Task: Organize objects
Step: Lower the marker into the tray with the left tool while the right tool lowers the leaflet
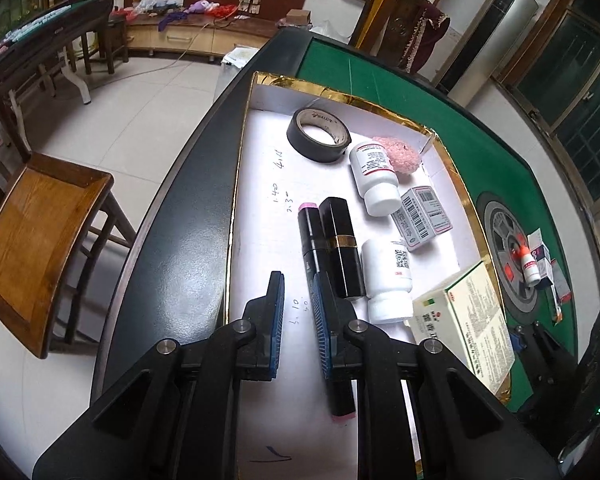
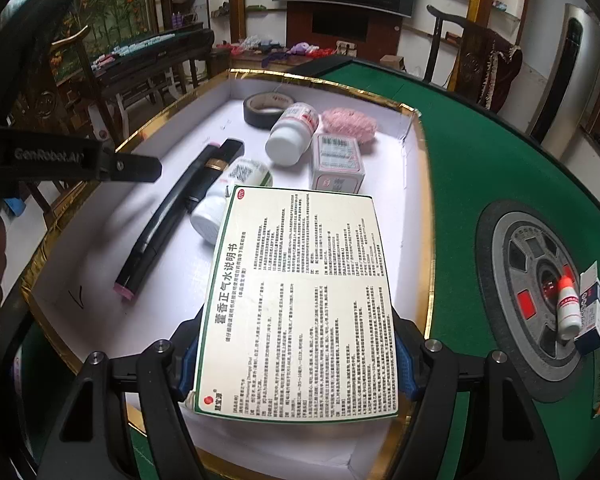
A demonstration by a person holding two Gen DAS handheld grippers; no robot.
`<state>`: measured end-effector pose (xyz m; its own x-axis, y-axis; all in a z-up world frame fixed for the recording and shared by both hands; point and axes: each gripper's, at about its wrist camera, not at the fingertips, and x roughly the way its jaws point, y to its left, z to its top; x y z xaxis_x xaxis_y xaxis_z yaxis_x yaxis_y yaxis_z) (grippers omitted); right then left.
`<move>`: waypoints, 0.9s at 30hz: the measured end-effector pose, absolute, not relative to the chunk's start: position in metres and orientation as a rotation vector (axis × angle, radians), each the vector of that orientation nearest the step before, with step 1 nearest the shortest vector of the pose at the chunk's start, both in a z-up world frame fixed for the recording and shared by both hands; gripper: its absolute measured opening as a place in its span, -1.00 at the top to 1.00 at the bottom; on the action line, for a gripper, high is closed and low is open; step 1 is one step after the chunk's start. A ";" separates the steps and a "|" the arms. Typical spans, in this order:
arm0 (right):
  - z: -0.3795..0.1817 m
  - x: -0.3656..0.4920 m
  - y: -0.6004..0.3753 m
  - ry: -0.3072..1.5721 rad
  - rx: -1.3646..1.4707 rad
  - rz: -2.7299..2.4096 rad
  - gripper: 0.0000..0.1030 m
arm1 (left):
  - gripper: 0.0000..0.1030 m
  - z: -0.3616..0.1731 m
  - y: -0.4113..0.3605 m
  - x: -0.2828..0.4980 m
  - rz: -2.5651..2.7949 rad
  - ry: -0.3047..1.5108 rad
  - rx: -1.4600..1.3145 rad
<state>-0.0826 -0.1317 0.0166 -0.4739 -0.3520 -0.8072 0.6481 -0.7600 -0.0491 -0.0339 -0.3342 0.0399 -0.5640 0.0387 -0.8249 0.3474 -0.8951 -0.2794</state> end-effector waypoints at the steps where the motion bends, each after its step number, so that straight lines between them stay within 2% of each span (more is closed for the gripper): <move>1: 0.016 -0.083 -0.133 0.479 1.109 -2.234 -0.42 | 0.72 0.041 -0.334 -0.033 -2.556 0.615 1.355; 12: 0.011 -0.076 -0.145 0.452 1.148 -2.155 -0.43 | 0.72 0.052 -0.324 -0.017 -2.604 0.600 1.229; 21: 0.015 -0.073 -0.138 0.447 1.145 -2.141 -0.50 | 0.72 0.052 -0.314 -0.016 -2.622 0.594 1.228; 27: 0.028 -0.063 -0.133 0.465 1.077 -2.157 -0.50 | 0.72 0.051 -0.309 -0.010 -2.619 0.626 1.163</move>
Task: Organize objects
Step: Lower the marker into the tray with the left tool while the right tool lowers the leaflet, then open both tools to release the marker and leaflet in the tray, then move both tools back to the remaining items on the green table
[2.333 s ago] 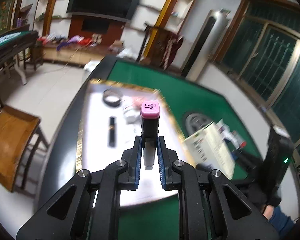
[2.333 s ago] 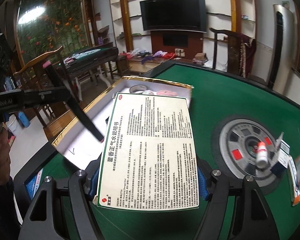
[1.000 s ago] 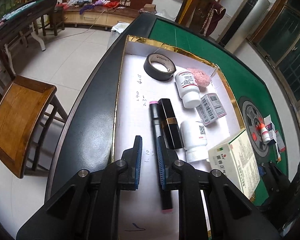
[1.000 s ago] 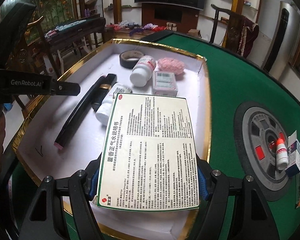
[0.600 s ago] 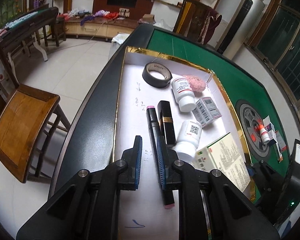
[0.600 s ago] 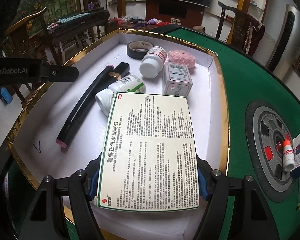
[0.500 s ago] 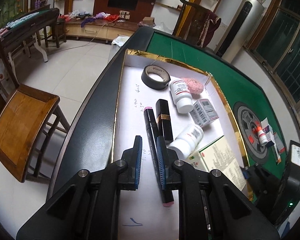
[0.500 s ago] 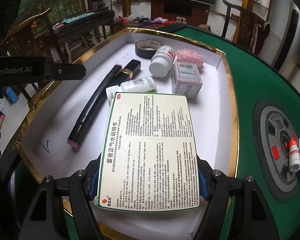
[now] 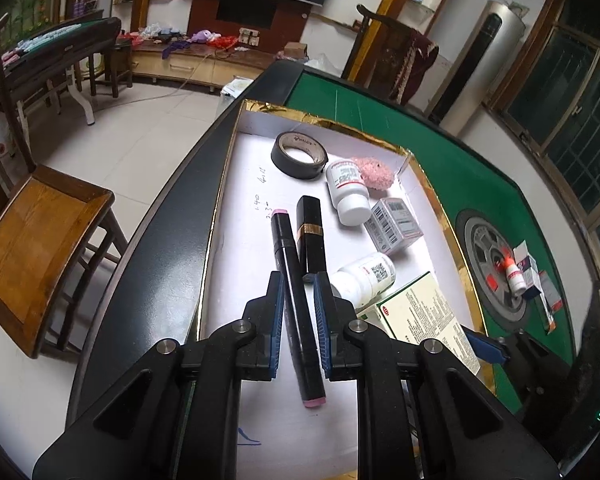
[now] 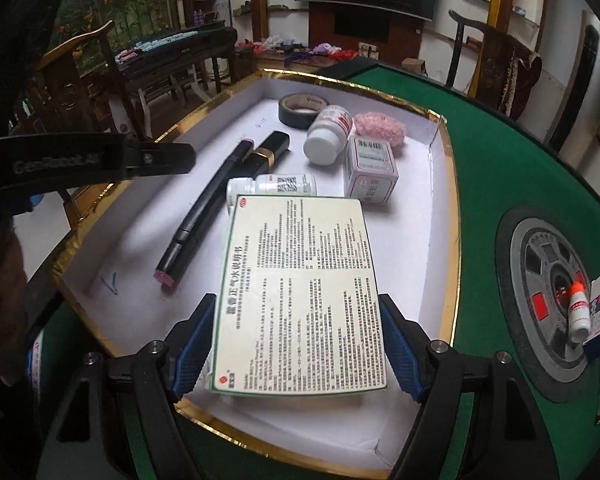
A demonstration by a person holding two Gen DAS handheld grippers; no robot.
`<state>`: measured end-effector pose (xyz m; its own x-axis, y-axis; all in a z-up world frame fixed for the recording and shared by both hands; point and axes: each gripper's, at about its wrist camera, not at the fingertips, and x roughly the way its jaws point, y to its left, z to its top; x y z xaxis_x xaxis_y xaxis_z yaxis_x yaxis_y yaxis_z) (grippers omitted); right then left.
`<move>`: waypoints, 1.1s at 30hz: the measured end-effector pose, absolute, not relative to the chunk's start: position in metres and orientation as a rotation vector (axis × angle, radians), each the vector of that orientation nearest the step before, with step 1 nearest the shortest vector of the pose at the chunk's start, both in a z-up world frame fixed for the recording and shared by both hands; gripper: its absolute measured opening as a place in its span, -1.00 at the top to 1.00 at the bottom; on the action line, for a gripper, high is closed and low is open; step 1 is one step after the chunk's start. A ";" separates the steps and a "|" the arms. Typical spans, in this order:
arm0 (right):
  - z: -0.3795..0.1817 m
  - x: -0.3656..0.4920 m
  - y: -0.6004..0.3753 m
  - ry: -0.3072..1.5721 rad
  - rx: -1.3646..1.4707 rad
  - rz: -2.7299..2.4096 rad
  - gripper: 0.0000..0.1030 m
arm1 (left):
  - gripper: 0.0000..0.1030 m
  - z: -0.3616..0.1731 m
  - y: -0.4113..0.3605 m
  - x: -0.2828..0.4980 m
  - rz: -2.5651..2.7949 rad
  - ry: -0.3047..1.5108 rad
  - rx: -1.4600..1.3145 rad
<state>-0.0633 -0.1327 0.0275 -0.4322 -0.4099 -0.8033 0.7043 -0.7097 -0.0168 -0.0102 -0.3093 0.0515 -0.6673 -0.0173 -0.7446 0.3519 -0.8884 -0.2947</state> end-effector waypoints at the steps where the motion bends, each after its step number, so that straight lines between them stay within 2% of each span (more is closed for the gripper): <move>1: 0.031 -0.061 -0.130 0.470 1.053 -2.169 -0.50 | 0.72 0.053 -0.308 -0.009 -2.620 0.618 1.148; 4: 0.038 -0.054 -0.122 0.459 1.001 -2.167 -0.51 | 0.72 0.058 -0.307 -0.003 -2.637 0.614 1.102; 14: 0.074 -0.059 -0.082 0.245 0.867 -2.216 -0.52 | 0.72 0.059 -0.302 -0.001 -2.653 0.632 1.081; 15: 0.076 -0.059 -0.078 0.229 0.849 -2.226 -0.55 | 0.66 0.060 -0.299 0.001 -2.656 0.627 1.079; 17: 0.078 -0.063 -0.070 0.185 0.833 -2.228 -0.55 | 0.37 0.063 -0.295 0.010 -2.674 0.630 1.055; 18: 0.078 -0.065 -0.067 0.167 0.835 -2.224 -0.55 | 0.12 0.065 -0.293 0.014 -2.680 0.639 1.034; 19: 0.079 -0.067 -0.064 0.153 0.837 -2.224 -0.55 | 0.00 0.069 -0.291 0.021 -2.687 0.651 0.999; 24: 0.083 -0.067 -0.053 0.133 0.817 -2.239 -0.55 | -0.13 0.078 -0.280 0.041 -2.700 0.627 0.943; 29: 0.099 -0.056 -0.032 0.114 0.682 -2.266 -0.55 | -0.13 0.087 -0.260 0.046 -2.710 0.587 0.945; 33: 0.102 -0.045 -0.014 0.201 0.592 -2.231 -0.56 | -0.13 0.095 -0.236 0.043 -2.748 0.533 0.951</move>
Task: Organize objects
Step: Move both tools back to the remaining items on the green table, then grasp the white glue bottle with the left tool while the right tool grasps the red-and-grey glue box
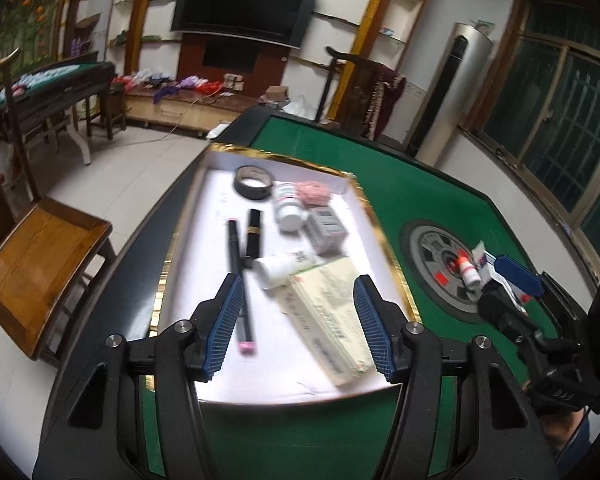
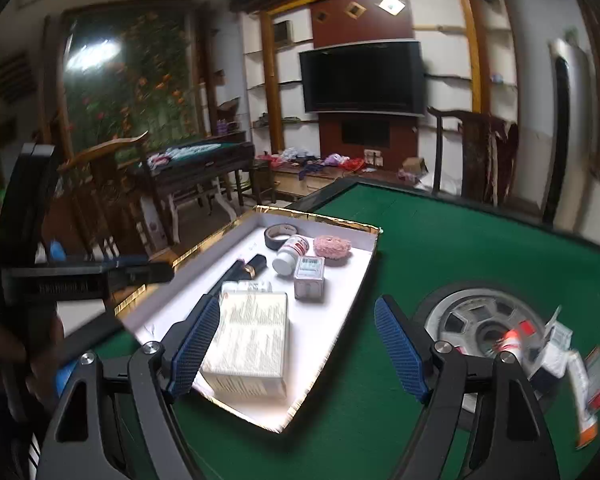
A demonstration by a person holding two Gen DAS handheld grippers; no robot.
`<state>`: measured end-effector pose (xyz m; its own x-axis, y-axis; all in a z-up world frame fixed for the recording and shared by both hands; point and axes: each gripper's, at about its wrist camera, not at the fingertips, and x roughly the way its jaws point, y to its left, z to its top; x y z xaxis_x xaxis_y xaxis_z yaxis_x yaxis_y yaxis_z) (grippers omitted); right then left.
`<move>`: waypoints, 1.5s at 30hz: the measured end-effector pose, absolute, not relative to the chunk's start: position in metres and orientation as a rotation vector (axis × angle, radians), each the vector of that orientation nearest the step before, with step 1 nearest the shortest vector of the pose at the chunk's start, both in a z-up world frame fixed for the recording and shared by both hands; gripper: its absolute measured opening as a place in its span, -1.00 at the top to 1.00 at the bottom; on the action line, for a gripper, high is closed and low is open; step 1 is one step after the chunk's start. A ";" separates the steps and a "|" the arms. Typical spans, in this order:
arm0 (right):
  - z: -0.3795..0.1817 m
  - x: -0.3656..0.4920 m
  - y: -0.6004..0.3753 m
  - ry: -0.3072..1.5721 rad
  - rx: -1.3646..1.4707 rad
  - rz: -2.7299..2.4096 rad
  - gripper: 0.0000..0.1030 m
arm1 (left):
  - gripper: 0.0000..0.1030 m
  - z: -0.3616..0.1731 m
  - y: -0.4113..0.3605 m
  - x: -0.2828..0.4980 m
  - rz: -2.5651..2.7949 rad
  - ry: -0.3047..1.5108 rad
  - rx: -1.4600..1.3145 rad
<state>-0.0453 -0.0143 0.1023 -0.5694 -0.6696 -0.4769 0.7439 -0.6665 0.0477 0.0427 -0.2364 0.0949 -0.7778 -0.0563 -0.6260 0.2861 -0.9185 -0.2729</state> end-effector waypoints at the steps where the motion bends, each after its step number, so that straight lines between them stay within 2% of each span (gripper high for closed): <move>1: 0.101 -0.044 -0.007 0.218 0.592 -2.241 -0.56 | -0.13 0.097 -0.230 0.042 -2.760 0.520 0.954; 4: 0.099 -0.048 0.018 0.201 0.637 -2.225 -0.56 | -0.13 0.100 -0.207 0.032 -2.794 0.480 0.981; 10: 0.113 -0.070 0.120 0.008 0.604 -2.342 -0.56 | -0.13 0.097 -0.147 -0.005 -2.864 0.384 1.096; 15: 0.110 -0.092 0.205 -0.014 0.610 -2.516 -0.56 | -0.13 0.092 -0.089 -0.039 -2.921 0.243 1.192; 21: 0.101 -0.128 0.286 -0.329 0.794 -2.694 -0.56 | -0.12 0.081 -0.029 -0.093 -2.944 0.182 1.339; 27: 0.081 -0.143 0.285 -0.341 0.961 -2.705 -0.56 | -0.12 0.067 -0.004 -0.146 -2.894 0.169 1.477; 37: 0.084 -0.144 0.293 -0.377 0.944 -2.708 -0.57 | -0.12 0.055 -0.001 -0.190 -2.812 0.184 1.542; 43: 0.085 -0.144 0.293 -0.407 0.941 -2.703 -0.57 | -0.12 0.047 0.011 -0.200 -2.808 0.132 1.575; 45: 0.084 -0.144 0.294 -0.409 0.941 -2.702 -0.57 | -0.03 0.041 0.014 -0.207 -2.795 0.114 1.605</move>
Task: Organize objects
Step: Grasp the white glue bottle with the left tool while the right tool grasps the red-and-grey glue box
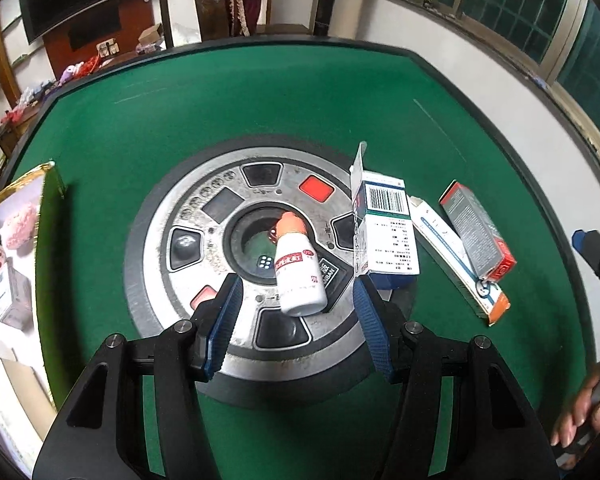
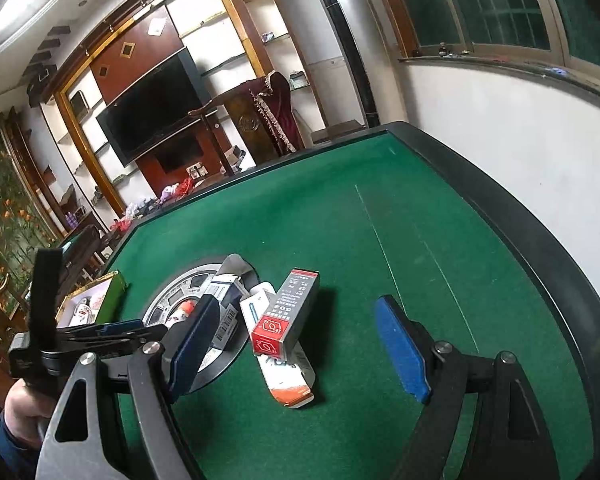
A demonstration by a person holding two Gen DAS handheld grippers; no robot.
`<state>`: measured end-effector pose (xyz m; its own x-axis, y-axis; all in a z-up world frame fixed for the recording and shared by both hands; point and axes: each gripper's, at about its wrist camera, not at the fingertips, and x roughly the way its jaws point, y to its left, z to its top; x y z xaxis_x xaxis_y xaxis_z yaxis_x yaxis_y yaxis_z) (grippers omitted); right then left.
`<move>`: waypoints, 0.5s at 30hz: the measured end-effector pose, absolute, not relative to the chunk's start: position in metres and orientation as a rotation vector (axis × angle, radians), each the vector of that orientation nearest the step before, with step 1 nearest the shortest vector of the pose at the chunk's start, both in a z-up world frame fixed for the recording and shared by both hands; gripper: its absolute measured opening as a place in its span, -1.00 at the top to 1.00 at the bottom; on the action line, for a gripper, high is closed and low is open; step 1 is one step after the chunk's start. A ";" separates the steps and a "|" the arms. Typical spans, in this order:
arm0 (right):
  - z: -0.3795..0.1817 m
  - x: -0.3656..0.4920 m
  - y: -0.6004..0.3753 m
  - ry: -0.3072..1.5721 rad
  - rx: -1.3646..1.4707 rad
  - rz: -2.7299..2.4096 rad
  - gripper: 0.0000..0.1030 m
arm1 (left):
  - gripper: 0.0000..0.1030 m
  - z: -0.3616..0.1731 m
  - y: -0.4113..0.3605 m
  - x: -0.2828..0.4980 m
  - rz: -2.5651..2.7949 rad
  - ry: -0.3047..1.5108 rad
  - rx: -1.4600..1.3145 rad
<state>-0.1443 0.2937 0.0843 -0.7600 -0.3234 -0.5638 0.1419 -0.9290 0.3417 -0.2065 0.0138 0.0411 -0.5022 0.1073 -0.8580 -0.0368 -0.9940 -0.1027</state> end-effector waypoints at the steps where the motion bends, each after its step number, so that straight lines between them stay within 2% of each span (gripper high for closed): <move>1: 0.085 -0.145 0.294 -0.407 0.942 -2.699 -0.57 | 0.09 0.038 0.015 -0.210 2.644 -0.097 -1.539; 3: 0.085 -0.145 0.294 -0.409 0.941 -2.703 -0.57 | 0.13 0.031 0.017 -0.217 2.636 -0.081 -1.566; 4: 0.085 -0.146 0.293 -0.414 0.940 -2.703 -0.57 | 0.36 0.029 0.018 -0.220 2.632 -0.074 -1.569; 5: 0.085 -0.146 0.294 -0.421 0.939 -2.705 -0.57 | 0.47 0.024 0.020 -0.224 2.629 -0.050 -1.586; 10: 0.083 -0.149 0.295 -0.443 0.958 -2.705 -0.57 | 0.48 0.014 0.021 -0.235 2.633 -0.045 -1.594; 15: 0.077 -0.154 0.297 -0.457 1.007 -2.699 -0.57 | 0.49 0.014 0.017 -0.211 2.641 -0.032 -1.558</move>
<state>-0.1543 0.2975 0.0768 -0.7396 -0.3133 -0.5957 0.0995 -0.9262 0.3636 -0.2113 0.0165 0.0140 -0.4816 0.0749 -0.8732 -0.0539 -0.9970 -0.0558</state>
